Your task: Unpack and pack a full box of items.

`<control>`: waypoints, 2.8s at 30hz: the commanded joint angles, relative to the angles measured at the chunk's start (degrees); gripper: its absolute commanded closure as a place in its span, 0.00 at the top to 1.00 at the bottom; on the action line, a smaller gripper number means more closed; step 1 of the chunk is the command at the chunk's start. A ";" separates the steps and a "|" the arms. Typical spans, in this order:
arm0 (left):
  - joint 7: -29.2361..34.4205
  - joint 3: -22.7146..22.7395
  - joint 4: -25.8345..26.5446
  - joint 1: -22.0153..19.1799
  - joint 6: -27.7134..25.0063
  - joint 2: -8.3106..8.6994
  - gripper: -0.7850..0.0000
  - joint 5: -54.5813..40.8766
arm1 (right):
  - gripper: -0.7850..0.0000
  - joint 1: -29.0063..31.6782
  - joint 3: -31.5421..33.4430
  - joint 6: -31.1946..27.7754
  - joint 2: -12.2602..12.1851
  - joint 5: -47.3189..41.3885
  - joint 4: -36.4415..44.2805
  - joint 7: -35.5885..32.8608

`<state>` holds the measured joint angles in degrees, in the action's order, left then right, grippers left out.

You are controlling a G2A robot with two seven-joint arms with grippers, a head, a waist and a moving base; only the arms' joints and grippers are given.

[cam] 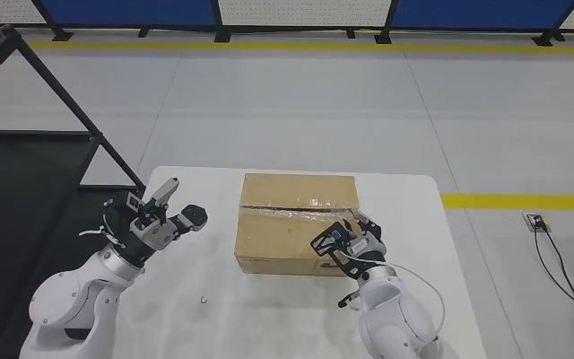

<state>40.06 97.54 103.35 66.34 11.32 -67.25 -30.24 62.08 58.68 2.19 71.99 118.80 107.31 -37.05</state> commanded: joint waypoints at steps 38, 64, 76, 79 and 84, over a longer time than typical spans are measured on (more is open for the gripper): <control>-1.15 0.01 0.61 1.92 -2.02 1.57 1.00 -2.32 | 0.44 -0.74 -0.20 -0.92 3.85 3.96 -2.94 -4.50; -1.59 0.51 0.54 2.76 -2.71 2.49 1.00 -3.75 | 0.13 -2.68 4.14 8.38 7.65 -10.10 -3.32 -7.33; -3.28 -0.95 -0.09 1.72 -2.20 2.78 1.00 -2.88 | 0.00 -0.49 8.71 8.34 8.30 -18.80 -0.45 -6.09; -4.68 -2.47 -0.15 0.93 -2.00 2.81 1.00 -0.65 | 0.00 0.34 10.04 6.34 8.30 -22.67 0.23 -2.70; -4.90 -4.90 -1.01 -0.60 -1.50 2.77 1.00 -0.01 | 0.00 1.47 11.85 3.76 8.25 -26.96 0.87 2.59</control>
<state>35.23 93.06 102.58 66.04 9.72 -64.46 -30.25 63.41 70.36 6.08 80.24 92.24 108.06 -35.33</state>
